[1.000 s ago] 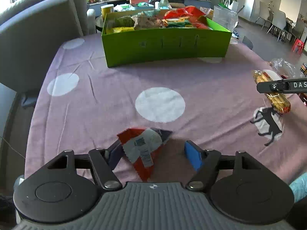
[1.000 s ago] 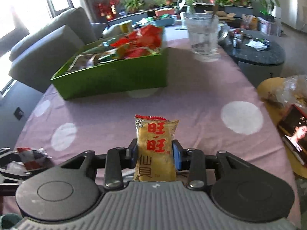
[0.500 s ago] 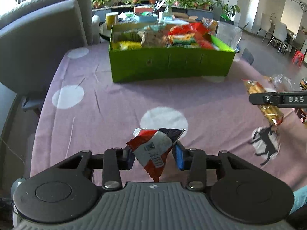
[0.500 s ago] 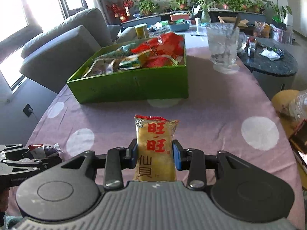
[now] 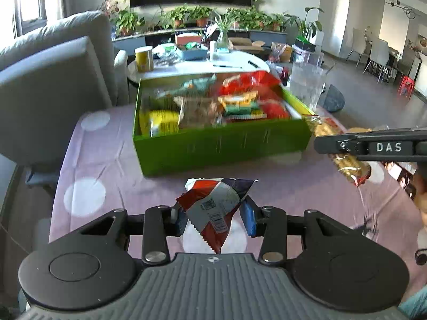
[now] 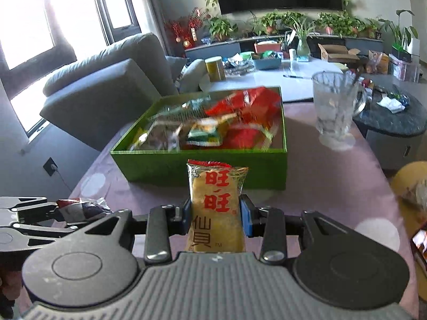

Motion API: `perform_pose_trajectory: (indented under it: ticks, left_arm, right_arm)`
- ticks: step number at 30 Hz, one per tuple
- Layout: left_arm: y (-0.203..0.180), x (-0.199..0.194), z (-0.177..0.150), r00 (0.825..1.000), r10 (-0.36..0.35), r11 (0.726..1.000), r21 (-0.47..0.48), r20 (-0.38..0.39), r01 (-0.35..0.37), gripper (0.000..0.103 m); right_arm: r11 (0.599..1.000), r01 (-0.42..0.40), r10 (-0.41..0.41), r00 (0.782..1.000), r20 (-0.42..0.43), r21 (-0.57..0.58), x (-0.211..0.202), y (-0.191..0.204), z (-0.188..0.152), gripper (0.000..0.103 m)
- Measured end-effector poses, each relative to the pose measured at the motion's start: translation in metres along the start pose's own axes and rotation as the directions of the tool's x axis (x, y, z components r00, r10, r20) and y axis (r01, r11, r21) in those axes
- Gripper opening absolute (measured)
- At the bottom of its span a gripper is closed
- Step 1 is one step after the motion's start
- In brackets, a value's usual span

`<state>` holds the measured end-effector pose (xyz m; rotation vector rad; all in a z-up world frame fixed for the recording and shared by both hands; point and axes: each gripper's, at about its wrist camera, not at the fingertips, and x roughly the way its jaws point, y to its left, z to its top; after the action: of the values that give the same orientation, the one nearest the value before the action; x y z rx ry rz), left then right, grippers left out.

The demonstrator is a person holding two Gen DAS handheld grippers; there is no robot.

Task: Organize snacks

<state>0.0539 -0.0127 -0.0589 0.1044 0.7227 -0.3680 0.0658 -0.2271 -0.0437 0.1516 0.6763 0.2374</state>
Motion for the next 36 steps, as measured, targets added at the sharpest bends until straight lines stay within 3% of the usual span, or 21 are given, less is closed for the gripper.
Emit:
perform_pose_trajectory:
  ticks: [15, 36]
  left_arm:
    - [0.008, 0.020, 0.067, 0.996, 0.023, 1.000, 0.000, 0.089, -0.023, 0.038]
    - [0.011, 0.065, 0.101, 0.998, 0.015, 1.000, -0.011, 0.057, -0.014, 0.038]
  right_arm:
    - [0.998, -0.007, 0.002, 0.997, 0.072, 0.058, 0.023, -0.009, 0.049, 0.080]
    - [0.994, 0.012, -0.019, 0.998, 0.058, 0.108, 0.053, -0.029, 0.067, 0.080]
